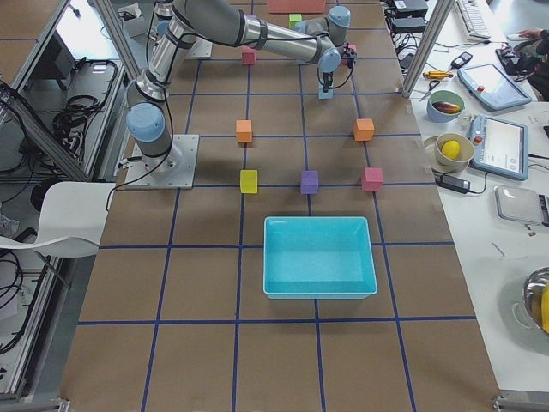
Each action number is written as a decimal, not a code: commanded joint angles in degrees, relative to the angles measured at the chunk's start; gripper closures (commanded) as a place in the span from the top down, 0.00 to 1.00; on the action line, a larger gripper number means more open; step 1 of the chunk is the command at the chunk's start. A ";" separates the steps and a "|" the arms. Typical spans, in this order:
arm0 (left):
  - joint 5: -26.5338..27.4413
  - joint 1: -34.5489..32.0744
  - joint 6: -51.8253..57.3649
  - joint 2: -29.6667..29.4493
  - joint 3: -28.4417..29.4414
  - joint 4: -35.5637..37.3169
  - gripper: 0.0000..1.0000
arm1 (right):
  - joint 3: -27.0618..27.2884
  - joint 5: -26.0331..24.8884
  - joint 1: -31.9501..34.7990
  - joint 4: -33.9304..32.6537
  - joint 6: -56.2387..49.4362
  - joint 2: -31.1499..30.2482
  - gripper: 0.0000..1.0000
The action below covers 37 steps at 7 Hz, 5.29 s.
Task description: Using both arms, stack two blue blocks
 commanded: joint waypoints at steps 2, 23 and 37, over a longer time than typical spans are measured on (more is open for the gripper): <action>0.00 0.00 0.18 -0.09 0.00 0.06 1.00 | -0.13 0.06 0.16 -0.14 0.22 0.72 0.22; -5.45 3.87 6.32 -26.90 -14.41 32.23 0.98 | 18.51 -1.50 -18.47 26.21 -18.32 -41.73 1.00; -1.67 -16.44 -19.51 -38.75 17.76 18.79 0.15 | 18.24 -3.54 -18.38 25.70 -20.69 -41.29 1.00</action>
